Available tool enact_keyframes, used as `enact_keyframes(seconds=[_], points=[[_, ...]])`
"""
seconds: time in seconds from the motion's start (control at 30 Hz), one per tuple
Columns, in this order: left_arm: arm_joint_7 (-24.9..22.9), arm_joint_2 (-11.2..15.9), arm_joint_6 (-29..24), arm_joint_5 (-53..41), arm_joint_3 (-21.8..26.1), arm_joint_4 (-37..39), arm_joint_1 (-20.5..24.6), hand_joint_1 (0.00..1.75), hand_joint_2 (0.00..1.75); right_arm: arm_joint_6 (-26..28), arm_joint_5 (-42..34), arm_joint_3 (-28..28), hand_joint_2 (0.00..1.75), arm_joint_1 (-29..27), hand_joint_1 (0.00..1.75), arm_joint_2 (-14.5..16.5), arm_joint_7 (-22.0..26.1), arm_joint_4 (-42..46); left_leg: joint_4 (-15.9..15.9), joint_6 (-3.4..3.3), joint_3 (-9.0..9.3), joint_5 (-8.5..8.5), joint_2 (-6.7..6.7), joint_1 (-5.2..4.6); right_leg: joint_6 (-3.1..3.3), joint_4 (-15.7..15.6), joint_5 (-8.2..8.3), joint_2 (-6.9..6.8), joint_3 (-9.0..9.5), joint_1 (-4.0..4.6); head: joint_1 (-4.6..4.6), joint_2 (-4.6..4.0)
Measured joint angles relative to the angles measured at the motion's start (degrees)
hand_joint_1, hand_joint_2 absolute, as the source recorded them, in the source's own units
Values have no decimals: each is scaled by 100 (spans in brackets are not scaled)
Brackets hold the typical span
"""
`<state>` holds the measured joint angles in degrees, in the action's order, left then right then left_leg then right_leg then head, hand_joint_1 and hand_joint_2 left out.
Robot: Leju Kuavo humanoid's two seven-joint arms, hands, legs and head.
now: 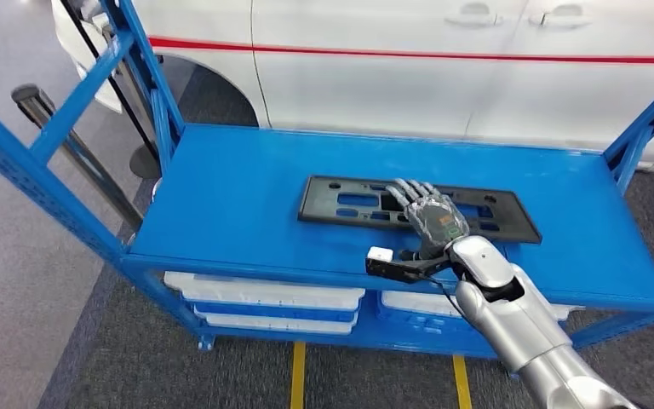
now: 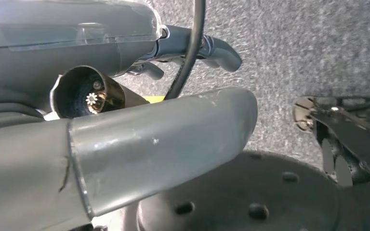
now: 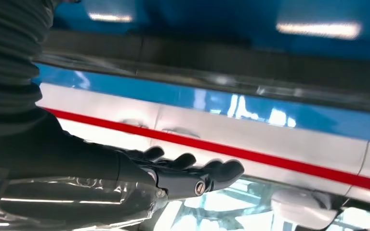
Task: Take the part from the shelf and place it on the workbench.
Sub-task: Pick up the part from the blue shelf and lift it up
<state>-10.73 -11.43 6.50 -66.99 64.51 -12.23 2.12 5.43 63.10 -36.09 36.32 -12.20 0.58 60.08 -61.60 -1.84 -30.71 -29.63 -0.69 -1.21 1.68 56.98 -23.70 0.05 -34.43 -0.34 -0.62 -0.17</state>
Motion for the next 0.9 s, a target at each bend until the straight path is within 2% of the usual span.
enact_keyframes(seconds=[0.1, 0.13, 0.17, 0.2, 0.23, 0.27, 0.3, 0.37, 0.4, 0.47, 0.5, 0.6, 0.63, 0.77, 0.8, 0.9], points=[[3, 3, -1, 0, 15, 1, 12, 0, 0, -2, 8, -1, 175, 31, 0, 61, -35, -76, -969, 156, -638, -391, 19, 125, -1, -40, -54, -9, 87, -50, 34, 0], [4, 3, -1, 0, 19, 1, 14, 0, 0, 9, 29, -1, 175, 32, 0, 91, -75, -130, -1139, 212, -807, -428, 23, 172, -22, -34, -83, -9, 107, -66, 33, 0], [4, 5, -1, 0, 25, 1, 12, 0, 0, 31, 62, -2, 175, 32, 0, 130, -124, -200, -1108, 266, -875, -337, 28, 214, -51, -23, -115, -6, 132, -88, 33, 0], [3, 7, 1, -1, 35, 1, 9, 0, 0, 66, 99, -2, 175, 31, 0, 174, -169, -278, -862, 318, -833, -110, 32, 254, -90, -3, -155, -1, 164, -118, 33, 0], [3, 8, 4, -1, 46, 1, 5, 0, 0, 101, 138, -2, 175, 32, 0, 220, -198, -357, -474, 370, -721, 182, 36, 293, -135, 24, -200, 5, 195, -149, 33, 0], [3, 6, 7, -2, 55, 6, 1, 0, 0, 133, 165, -2, 175, 36, 0, 257, -216, -430, -124, 409, -613, 388, 33, 311, -182, 50, -240, 11, 214, -171, 38, 0], [19, 4, 12, -1, 63, 11, 7, 0, 0, 176, 225, -3, 175, 40, 0, 290, -267, -499, 150, 396, -536, 494, 32, 312, -232, 78, -269, 15, 210, -178, 43, 0], [116, -3, 15, 17, 69, 23, 19, 0, 0, 384, 513, -3, 175, 41, 0, 328, -556, -651, 291, 296, -521, 499, 18, 298, -304, 107, -307, 12, 173, -155, 51, 0], [183, -5, 13, 27, 74, 24, 25, 0, 0, 626, 759, 2, 175, 37, 0, 349, -770, -785, 305, 240, -525, 508, 15, 295, -298, 112, -314, 9, 161, -144, 49, 0], [282, -11, -6, 37, 91, 25, 23, 0, 0, 1196, 1191, 27, 175, 29, 0, 385, -1063, -1145, 306, 217, -518, 547, -8, 300, -237, 97, -329, 1, 191, -145, 48, 0], [302, -15, -12, 37, 99, 25, 25, 0, 0, 1413, 1310, 48, 175, 33, 9, 403, -1102, -1322, 305, 213, -511, 543, -16, 289, -203, 76, -322, 1, 214, -149, 47, 0], [323, -18, -14, 37, 112, 25, 35, 0, 0, 1608, 1408, 98, 175, 59, 132, 449, -1115, -1660, 305, 157, -469, 506, -24, 275, -193, 9, -322, 0, 287, -152, 47, 0], [326, -19, -13, 38, 114, 25, 40, 0, 0, 1612, 1420, 115, 175, 64, 164, 464, -1119, -1742, 305, 140, -454, 495, -22, 272, -195, -8, -323, 0, 307, -152, 47, 0], [348, -20, -10, 39, 117, 25, 53, 0, 0, 1611, 1468, 200, 175, 64, 164, 502, -1133, -1940, 304, 101, -432, 474, -19, 255, -210, -41, -324, -2, 337, -155, 47, 0], [349, -20, -10, 39, 119, 25, 53, 0, 0, 1611, 1479, 212, 175, 61, 164, 508, -1133, -1974, 303, 98, -432, 474, -17, 251, -230, -43, -320, -3, 337, -157, 47, 0], [352, -20, -9, 39, 123, 25, 53, 0, 0, 1614, 1502, 243, 175, 55, 172, 521, -1133, -2055, 298, 95, -434, 474, -12, 242, -393, -55, -313, -2, 339, -176, 47, 0]])
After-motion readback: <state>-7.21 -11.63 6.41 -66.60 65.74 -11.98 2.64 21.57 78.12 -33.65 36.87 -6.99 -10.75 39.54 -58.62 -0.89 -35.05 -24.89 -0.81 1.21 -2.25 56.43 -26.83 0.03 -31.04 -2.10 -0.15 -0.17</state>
